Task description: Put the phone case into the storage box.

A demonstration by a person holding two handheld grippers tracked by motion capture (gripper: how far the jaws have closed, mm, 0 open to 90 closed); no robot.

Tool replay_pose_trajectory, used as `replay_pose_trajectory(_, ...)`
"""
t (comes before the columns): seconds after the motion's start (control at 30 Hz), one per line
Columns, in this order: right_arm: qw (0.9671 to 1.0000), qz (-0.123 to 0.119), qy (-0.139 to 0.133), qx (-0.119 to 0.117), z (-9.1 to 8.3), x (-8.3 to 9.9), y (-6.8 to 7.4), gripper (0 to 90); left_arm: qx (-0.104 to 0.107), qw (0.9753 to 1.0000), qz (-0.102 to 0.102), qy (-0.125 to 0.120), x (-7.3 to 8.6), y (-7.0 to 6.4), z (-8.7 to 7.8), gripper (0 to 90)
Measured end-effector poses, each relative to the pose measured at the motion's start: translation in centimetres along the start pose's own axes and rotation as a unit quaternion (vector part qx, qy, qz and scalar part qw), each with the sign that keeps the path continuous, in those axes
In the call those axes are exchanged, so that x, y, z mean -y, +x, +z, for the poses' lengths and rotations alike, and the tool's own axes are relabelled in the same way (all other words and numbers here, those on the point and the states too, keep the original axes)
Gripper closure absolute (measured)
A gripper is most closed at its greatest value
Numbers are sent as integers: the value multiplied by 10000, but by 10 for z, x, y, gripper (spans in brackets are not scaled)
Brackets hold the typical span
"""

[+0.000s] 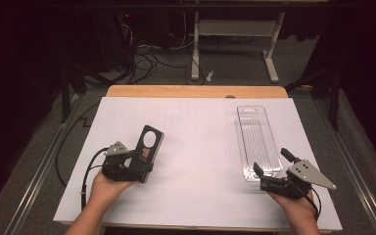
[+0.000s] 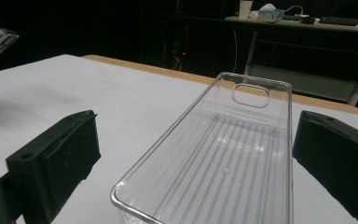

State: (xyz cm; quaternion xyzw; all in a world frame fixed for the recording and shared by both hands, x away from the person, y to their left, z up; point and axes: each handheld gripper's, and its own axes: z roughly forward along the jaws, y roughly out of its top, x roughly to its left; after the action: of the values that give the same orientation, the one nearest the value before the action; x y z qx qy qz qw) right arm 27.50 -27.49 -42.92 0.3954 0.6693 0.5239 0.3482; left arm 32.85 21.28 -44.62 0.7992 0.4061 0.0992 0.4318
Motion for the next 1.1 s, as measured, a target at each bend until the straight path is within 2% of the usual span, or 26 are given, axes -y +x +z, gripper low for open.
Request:
replay_pose_trajectory(0.13, 10000, -20, 21, -2, 2, 0, 3, 12, -45, 9998, 76, -202, 0, -2, -3, 127)
replay_pose_trajectory(0.23, 10000, -69, 43, -45, 3, -1, 6, 11, 29, 9989, 153, -441, 0, -4, -6, 127)
replay_pose_trajectory(0.37, 9999, -76, 66, -58, 6, -1, 9, 11, 95, 9976, 243, -634, 0, -6, -6, 127)
replay_pose_trajectory(0.47, 9999, -52, 71, -70, 7, -2, 10, 11, 186, 9970, 287, -699, 0, -7, -5, 127)
replay_pose_trajectory(0.63, 9999, -20, 68, -86, 9, -7, 10, 13, 251, 9951, 580, -759, 0, -11, -2, 127)
replay_pose_trajectory(0.8, 9999, -10, 25, -109, 15, -17, 11, 13, 336, 9940, 632, -833, -2, -13, -2, 128)
replay_pose_trajectory(1.0, 9999, 1, -2, -134, 21, -30, 13, 12, 317, 9937, 769, -752, -2, -16, 0, 128)
replay_pose_trajectory(1.1, 9998, -35, -46, -164, 26, -36, 16, 12, 363, 9936, 771, -748, -2, -16, 1, 127)
